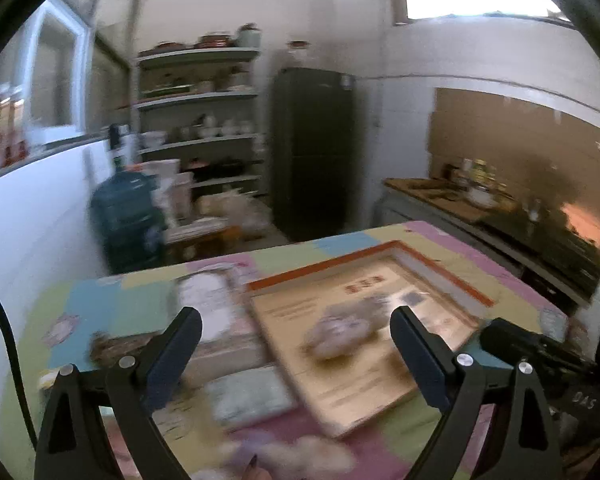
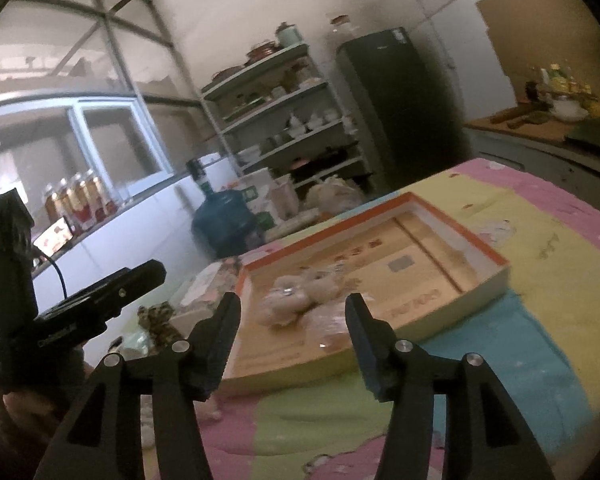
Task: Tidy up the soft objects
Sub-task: 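Move both open grippers back toward the pile of soft items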
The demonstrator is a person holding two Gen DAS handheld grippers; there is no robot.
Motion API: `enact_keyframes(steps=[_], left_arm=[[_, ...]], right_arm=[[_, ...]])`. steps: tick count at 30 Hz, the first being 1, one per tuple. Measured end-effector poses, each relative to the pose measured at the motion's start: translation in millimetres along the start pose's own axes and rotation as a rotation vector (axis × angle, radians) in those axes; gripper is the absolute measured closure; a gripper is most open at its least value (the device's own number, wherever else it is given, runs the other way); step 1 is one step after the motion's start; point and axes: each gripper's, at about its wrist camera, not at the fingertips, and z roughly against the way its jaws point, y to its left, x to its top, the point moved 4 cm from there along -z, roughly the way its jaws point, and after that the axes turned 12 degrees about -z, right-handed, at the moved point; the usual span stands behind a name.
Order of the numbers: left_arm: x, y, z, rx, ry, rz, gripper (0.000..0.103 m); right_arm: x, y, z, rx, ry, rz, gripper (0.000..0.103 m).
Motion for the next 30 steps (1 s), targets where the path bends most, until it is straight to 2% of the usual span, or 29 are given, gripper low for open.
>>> enact_keyframes(steps=[6,10,15,20,25,30], left_arm=[[-27.5,60.4,25.2,0.019,0.031,0.153,0.007],[-44.3,96.7,49.9,0.109,-0.015,0.195,0.007],[-71.4,120.7,71.8,0.187,-0.016,0.194,0.008],[-95.0,121.1,86.0,0.243,-0.013,0.128,0.008],[-122.8,110.1,86.5,0.189,0.008,0.094,0.008],[-148.3,91.8,74.3,0.081,0.058,0.087,0.008]], right_arm=[[-18.6,42.7,-20.9,0.06,0.064,0.082,0.046],[-32.2,70.4,-33.8,0.101,0.111,0.165,0.044],[-47.2,100.2,-48.4,0.154,0.198,0.318,0.04],[-71.1,121.6,-58.5,0.204,0.3,0.514,0.04],[-100.4,130.6,-70.7,0.177,0.397,0.755,0.04],[-116.4,127.2,-87.1,0.151,0.487,0.884,0.04]])
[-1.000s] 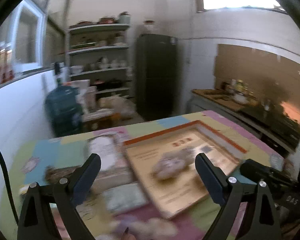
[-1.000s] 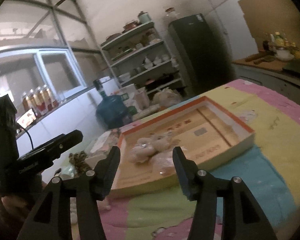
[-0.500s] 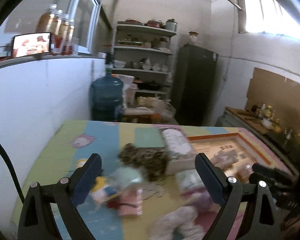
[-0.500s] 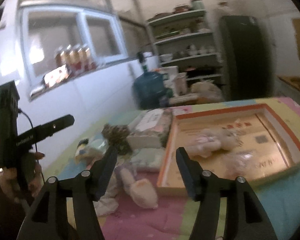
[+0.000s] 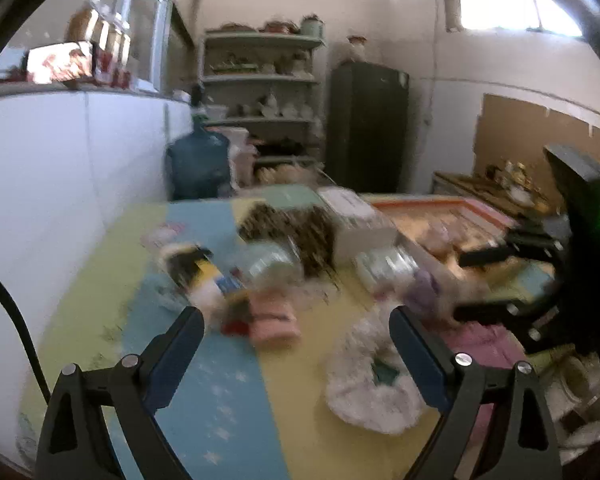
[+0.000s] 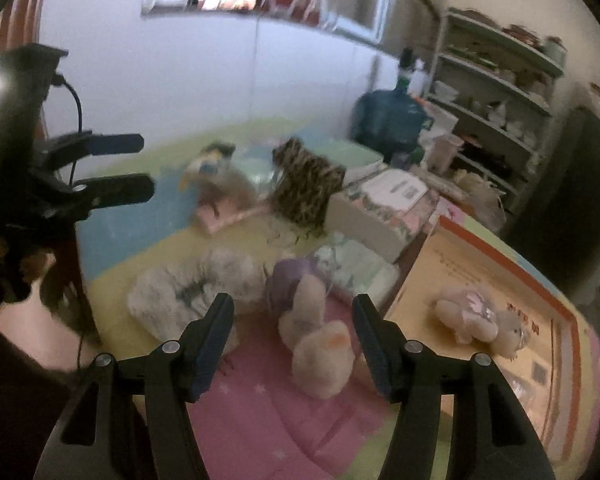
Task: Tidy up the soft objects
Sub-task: 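Move both open grippers back toward the pile of soft items, then grasp the floral scrunchie with the left gripper while the right grasps the pink plush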
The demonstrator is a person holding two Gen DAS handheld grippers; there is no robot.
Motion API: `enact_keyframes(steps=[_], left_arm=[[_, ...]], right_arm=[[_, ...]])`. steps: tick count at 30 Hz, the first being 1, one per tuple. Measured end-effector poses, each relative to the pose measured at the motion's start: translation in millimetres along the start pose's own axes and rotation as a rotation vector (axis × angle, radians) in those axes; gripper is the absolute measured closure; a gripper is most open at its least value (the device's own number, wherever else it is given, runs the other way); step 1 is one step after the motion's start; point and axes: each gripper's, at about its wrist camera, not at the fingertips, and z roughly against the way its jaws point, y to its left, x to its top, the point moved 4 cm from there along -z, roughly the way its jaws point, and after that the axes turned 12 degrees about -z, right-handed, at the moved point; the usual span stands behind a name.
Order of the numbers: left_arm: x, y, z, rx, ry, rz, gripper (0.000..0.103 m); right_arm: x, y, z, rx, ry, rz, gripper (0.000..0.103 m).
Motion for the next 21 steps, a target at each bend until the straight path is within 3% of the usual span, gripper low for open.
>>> enact_keyframes(steps=[9,15,18,21], left_arm=[[-25.0,-17.4,-29.5,-0.104,0.098,0.025,0.017],[-32.0,-30.5,-47.0,-0.121,0.157,0.0,0.017],[-35.5,-30.0,-56.5,-0.111,0.197,0.01,0.026],[-35.6,-28.5,-59.2,-0.099,0.201,0.017,0.031]], right_arm=[[2.0,4.4,-20.8,0.0,0.065,0.079,0.04],[2.8,2.5,-26.6,0.0,0.075,0.07,0.04],[3.0,-0.1,-29.2,0.007,0.079,0.057,0.04],[1.9,-1.3,-33.1,0.02,0.098,0.046,0.051]])
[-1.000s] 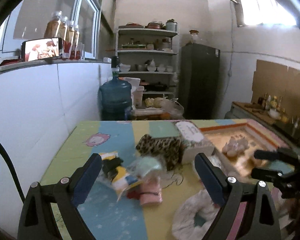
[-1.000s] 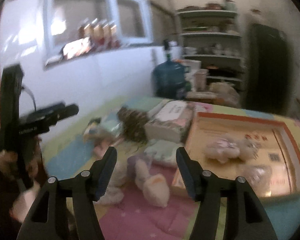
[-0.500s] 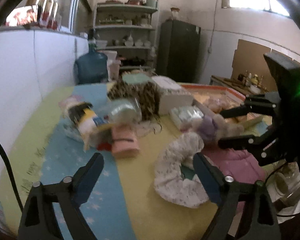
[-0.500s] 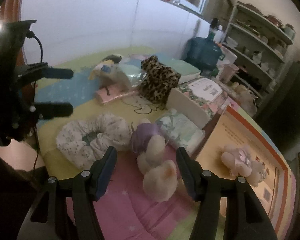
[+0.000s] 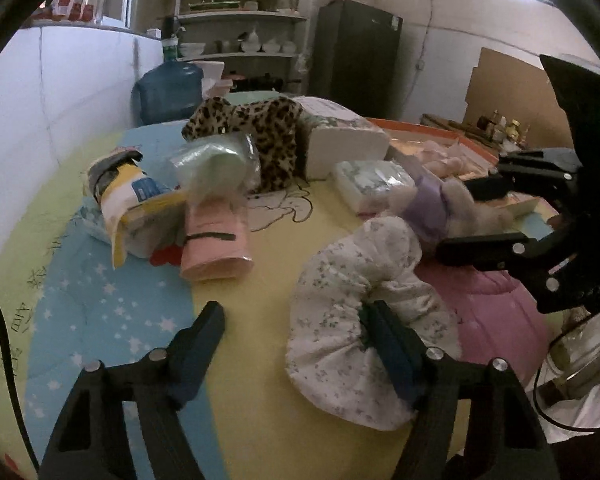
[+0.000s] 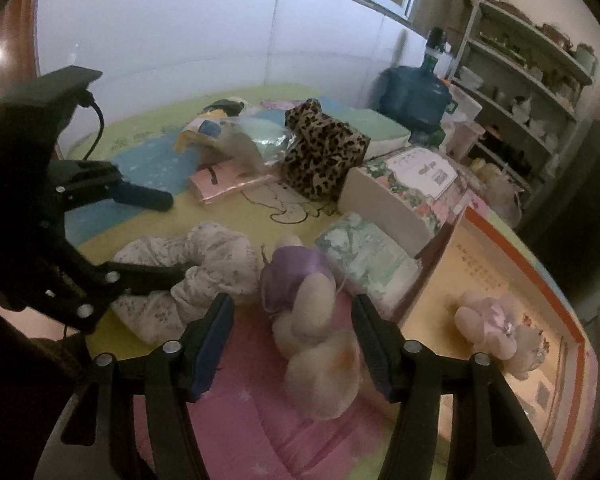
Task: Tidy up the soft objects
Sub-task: 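Grasp the floral scrunchie with the left gripper while the right grasps the pink plush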
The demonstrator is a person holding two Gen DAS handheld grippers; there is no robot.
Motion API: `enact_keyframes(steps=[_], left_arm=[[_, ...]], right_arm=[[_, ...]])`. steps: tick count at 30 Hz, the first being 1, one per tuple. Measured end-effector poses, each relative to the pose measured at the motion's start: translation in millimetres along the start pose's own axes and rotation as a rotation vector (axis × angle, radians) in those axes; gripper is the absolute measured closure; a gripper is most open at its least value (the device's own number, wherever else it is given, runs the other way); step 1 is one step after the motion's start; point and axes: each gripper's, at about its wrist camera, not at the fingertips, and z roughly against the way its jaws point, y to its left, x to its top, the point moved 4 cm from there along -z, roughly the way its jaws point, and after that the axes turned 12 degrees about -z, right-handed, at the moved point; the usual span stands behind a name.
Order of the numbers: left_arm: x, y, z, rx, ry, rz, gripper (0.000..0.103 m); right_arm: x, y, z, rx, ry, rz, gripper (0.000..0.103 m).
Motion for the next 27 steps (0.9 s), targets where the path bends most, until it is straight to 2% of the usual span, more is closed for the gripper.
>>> enact_keyframes(steps=[3,5,7,13,19,27], left_arm=[[0.1,0.5,-0.3,0.013,0.0,-0.004,0.037],[-0.2,-0.1,0.6,0.021,-0.002,-0.011,0.045],[-0.3,-1.0,1.4,0.015,-0.006,-0.015,0.058],[-0.7,-0.7,4.5,-0.03,-0.024,0.005,0.084],[-0.5,-1.9,7.1,-0.04,-0.039,0.011,0.091],[3.0,-1.6,18.6,-0.034,-0.077,0.012,0.093]], right_arm=[[0.2,-1.1,-0.9,-0.014,-0.003,0.004,0.059],[-0.2,-2.1,-0.3,-0.009,-0.004,0.001,0.069],[-1.0,-1.1,0.2,-0.005,-0.002,0.005,0.071],[-2.6,4.4,2.6,-0.005,-0.014,0.015,0.076],[-3.7,4.7,8.1,0.001,-0.037,-0.004,0.078],[1.4,9.4,21.5,0.02,-0.083,-0.033,0.079]])
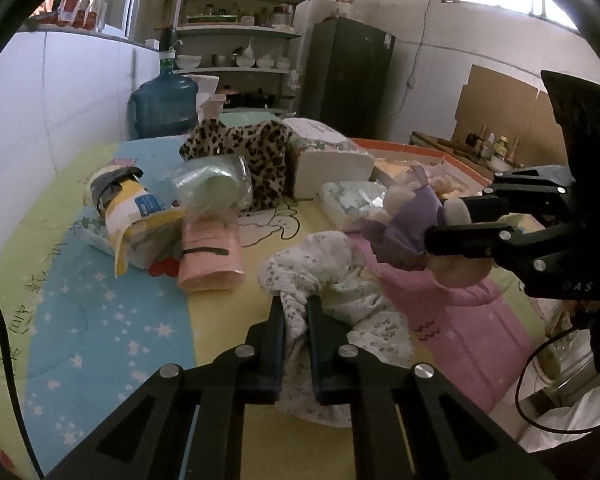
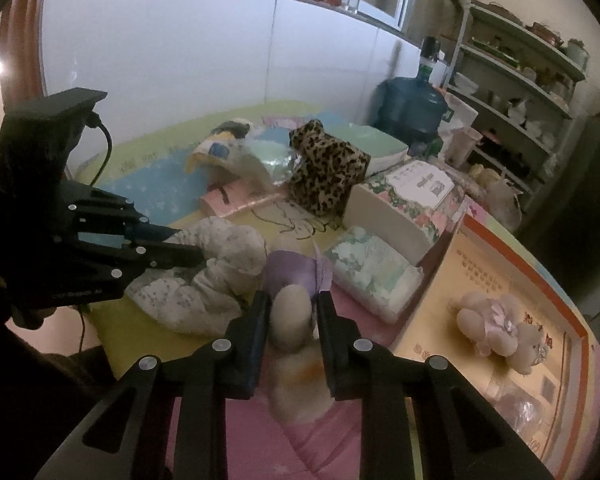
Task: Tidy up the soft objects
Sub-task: 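Grasp the floral scrunchie with the left gripper while the right grasps the pink plush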
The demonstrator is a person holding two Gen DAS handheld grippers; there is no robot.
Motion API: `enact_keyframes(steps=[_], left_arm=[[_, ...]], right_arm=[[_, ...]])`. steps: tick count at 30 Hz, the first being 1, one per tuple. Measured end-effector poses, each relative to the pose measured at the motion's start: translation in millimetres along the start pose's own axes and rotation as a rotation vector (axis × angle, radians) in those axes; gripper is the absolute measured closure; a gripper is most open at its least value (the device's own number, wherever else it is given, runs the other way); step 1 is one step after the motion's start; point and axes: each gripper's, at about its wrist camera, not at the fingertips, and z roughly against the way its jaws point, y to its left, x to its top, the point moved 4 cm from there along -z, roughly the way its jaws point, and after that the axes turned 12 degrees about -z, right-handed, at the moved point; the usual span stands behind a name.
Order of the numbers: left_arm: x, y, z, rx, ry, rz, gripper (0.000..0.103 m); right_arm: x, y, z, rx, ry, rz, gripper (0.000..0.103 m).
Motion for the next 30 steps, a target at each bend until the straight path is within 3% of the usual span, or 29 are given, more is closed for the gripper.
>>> enact_keyframes(steps=[18,30], left_arm=[[58.1,-16.4,39.8,-0.002,-0.15,-0.072,0.093],[113.9,-49.4,42.0,-0.06,-0.246,-0.102,0.093]], right_arm=[[12.4,-7.2,54.9,0.003,-0.191,-0.134,0.079],[10.3,-48.4,104.9,-0.092,-0.316,-0.243,0.079]])
